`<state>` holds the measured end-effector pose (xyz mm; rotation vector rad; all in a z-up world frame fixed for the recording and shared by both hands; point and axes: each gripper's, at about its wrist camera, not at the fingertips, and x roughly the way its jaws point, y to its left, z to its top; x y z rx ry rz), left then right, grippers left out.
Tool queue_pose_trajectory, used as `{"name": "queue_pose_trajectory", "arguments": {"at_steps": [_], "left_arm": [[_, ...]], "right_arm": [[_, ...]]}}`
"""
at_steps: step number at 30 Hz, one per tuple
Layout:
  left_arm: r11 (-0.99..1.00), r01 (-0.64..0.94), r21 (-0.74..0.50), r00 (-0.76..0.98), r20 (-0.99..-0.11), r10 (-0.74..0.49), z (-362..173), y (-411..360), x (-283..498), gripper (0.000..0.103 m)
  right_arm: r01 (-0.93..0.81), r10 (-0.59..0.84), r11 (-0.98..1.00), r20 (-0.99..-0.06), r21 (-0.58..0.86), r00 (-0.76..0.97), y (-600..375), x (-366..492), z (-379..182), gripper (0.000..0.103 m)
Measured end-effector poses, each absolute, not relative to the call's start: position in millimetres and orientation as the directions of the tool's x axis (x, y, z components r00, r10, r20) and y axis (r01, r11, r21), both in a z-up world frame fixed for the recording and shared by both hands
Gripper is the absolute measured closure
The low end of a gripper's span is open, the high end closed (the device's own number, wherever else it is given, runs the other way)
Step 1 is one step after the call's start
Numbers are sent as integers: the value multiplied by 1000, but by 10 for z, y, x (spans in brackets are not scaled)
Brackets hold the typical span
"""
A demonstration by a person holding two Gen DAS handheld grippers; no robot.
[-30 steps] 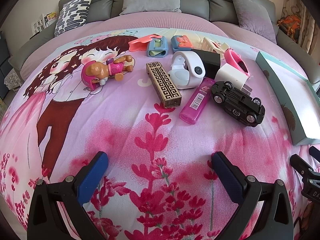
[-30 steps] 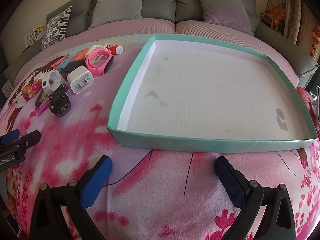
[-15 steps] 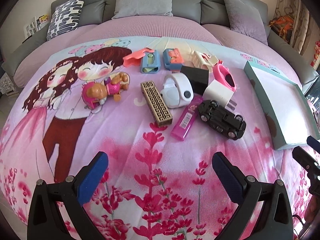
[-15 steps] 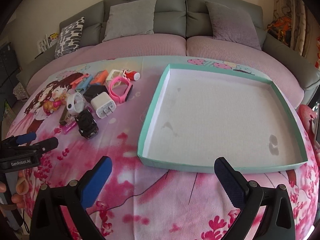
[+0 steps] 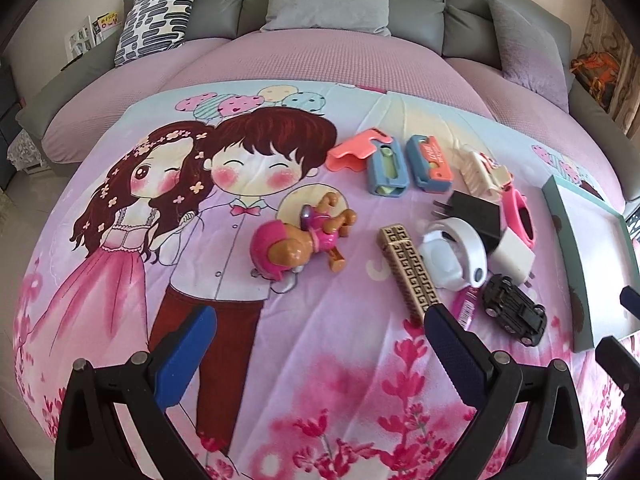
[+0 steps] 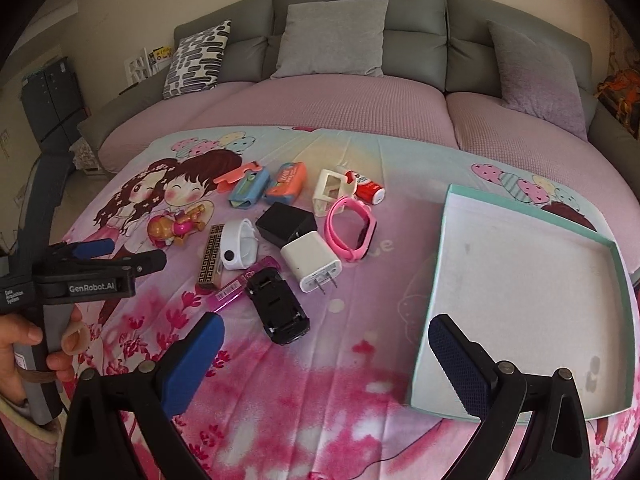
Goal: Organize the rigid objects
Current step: 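Grasp the pink toy dog with the left tool while the right tool grasps the black toy car, then carry the toy dog and toy car over the teal tray with both tools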
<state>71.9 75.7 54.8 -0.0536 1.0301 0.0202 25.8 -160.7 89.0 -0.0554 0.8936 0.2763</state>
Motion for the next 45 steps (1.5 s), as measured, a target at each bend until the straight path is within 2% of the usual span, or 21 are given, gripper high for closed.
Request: {"name": "queue_pose_trajectory", "arguments": {"at_steps": [9,17,21,22,24,26,29,31,34,45], "left_arm": [[996,-54,-66,487,-873,-32,304,947,1034,0],[996,-46,-80,477,-878,-48,158,955,1261,0],[996,-40,-76,480,-876,-48,131,955,1295,1],[997,-39,-72,482,-875,-44,131,958,1298,3],[997,-38,-63,481,-876,-37,129,964,1309,15],[998,-39,-57,481,-876,-31,131,968,1327,17],[998,-30,-63,489,-872,-40,150,972,1354,35],[997,-27,-66,487,-872,-45,158,968,1351,36],[997,-25,-75,489,-871,-53,172,955,1323,37],[991,-41,-131,518,-851,-91,369,984,1117,37]], "right_arm": [[-295,224,953,-829,76,512,-1296,568,532,0],[-300,220,951,-850,77,478,-1205,694,364,8],[-307,213,949,-853,65,477,-1171,709,328,16],[-307,209,950,-853,61,478,-1168,712,321,20],[-307,207,950,-855,58,476,-1158,719,310,25],[-310,209,949,-857,61,471,-1152,723,300,29],[-320,211,946,-857,57,470,-1128,720,296,42],[-328,221,942,-860,67,461,-1121,718,292,56],[-335,240,938,-861,87,449,-1128,705,290,67],[-350,290,928,-835,126,467,-1163,574,445,67]]}}
